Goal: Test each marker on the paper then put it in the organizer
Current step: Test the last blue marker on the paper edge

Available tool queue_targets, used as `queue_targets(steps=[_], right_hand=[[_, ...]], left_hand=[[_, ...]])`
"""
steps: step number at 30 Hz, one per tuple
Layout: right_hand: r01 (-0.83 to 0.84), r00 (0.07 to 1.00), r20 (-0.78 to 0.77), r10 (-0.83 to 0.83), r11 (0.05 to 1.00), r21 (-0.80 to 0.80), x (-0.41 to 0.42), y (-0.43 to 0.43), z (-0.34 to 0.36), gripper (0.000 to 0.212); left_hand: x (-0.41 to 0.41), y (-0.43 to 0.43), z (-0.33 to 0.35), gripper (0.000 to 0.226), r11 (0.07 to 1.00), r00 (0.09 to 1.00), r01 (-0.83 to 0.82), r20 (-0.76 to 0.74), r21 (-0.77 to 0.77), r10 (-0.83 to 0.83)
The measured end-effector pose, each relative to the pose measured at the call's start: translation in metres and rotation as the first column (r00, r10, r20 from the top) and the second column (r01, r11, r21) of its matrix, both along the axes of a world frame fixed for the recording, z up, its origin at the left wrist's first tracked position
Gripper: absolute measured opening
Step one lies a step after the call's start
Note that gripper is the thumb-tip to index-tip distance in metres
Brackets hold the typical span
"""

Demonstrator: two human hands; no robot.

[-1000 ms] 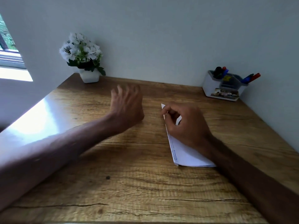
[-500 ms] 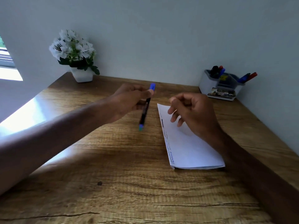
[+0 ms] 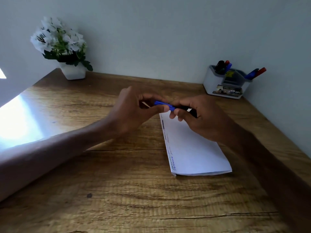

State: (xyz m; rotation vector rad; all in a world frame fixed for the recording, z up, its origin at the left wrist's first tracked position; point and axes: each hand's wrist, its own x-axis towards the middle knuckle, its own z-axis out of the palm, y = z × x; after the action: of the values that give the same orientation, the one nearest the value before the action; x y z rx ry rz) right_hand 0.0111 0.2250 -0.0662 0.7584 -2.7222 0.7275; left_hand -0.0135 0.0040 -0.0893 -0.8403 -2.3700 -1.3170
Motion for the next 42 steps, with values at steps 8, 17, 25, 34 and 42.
queue_targets(steps=[8,17,25,34,42], right_hand=[[-0.023,0.994,-0.103,0.027,0.999,0.037,0.003,-0.001,-0.008,0.028],[0.134,0.989,0.102,-0.111,0.957,-0.257,-0.002,0.002,-0.003,0.02],[0.089,0.867,0.374,0.329,0.637,-0.766,-0.004,0.018,0.014,0.033],[0.123,0.873,0.443,0.205,0.786,-0.606,0.0,0.002,-0.001,0.024],[0.157,0.796,0.57,0.202,0.841,-0.518,0.006,0.005,-0.002,0.031]], left_hand=[[-0.002,-0.001,-0.005,0.021,0.993,0.995,0.007,-0.1,-0.122,-0.019],[-0.01,-0.005,-0.015,0.028,0.981,0.983,-0.031,-0.184,-0.191,-0.005],[-0.015,-0.006,-0.017,0.035,0.985,1.0,0.024,0.008,-0.173,-0.023],[-0.018,-0.01,-0.016,0.05,0.931,0.982,0.184,0.108,-0.315,-0.157],[-0.02,-0.01,-0.018,0.047,0.889,0.972,0.223,0.159,-0.401,-0.172]])
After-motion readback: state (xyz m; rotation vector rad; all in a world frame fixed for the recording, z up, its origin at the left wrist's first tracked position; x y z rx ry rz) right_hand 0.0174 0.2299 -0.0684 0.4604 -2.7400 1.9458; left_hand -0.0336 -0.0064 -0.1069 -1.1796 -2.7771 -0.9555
